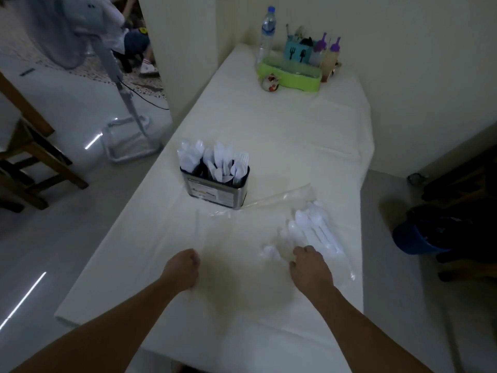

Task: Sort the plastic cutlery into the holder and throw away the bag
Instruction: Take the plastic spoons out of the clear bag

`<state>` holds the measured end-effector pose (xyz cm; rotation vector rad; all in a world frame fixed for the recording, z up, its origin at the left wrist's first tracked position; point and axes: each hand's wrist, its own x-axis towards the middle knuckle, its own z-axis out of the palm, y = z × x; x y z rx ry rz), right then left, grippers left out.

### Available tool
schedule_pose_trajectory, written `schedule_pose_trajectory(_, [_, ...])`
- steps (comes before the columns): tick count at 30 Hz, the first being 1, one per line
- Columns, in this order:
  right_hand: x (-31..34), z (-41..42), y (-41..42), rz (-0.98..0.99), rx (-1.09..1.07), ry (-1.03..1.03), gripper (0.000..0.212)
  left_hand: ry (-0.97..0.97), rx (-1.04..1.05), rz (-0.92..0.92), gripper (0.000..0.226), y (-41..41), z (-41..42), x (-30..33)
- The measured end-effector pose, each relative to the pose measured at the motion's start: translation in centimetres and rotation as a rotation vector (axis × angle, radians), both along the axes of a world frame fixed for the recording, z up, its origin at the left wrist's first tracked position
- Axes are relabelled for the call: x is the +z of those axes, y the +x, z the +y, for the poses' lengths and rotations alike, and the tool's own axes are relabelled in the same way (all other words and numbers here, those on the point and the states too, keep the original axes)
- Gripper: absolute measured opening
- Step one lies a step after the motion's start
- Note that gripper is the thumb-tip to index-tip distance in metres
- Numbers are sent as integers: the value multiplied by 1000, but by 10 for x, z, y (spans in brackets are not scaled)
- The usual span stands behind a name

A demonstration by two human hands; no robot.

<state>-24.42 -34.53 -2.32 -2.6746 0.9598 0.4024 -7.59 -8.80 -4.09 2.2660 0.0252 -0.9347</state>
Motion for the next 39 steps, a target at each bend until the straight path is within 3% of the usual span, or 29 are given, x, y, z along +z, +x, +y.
schedule_pose_trajectory(5, [-2,-50,0,26,-80,-88,33,162,-78,-226,21,15,12,-7])
schedule_pose_trajectory(9, [-6,-69,4,34,-89,-103,43,167,61,-301,7,19,10,-8])
schedule_pose_trajectory(17, [-13,-87,7,-15,-263,-119,44,207,49,-312,43,18,5,-13])
schedule_pose_trajectory(29, [-12,-91,11,-140,-456,-49,27,229,-7,-382,67,0,6,5])
schedule_pose_trajectory(34, [3,-78,12,-199,-474,-4,23,351,-310,-576,57,-12,23,-9])
schedule_pose_trajectory(39, [21,-53,10,-223,-462,32,14,413,-529,-589,50,-19,34,-21])
